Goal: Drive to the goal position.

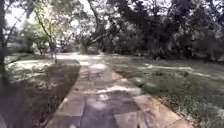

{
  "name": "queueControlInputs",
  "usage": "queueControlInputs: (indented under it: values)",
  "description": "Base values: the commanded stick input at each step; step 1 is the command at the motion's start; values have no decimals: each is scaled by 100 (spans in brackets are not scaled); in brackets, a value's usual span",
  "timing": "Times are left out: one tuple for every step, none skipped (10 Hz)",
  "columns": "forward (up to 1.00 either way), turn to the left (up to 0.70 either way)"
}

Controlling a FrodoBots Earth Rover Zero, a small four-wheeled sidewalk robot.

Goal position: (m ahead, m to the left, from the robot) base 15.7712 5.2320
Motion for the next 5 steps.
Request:
queueControlInputs:
  values:
    - [14, 0]
    - [70, 0]
    - [70, 0]
    - [70, 0]
    - [70, 0]
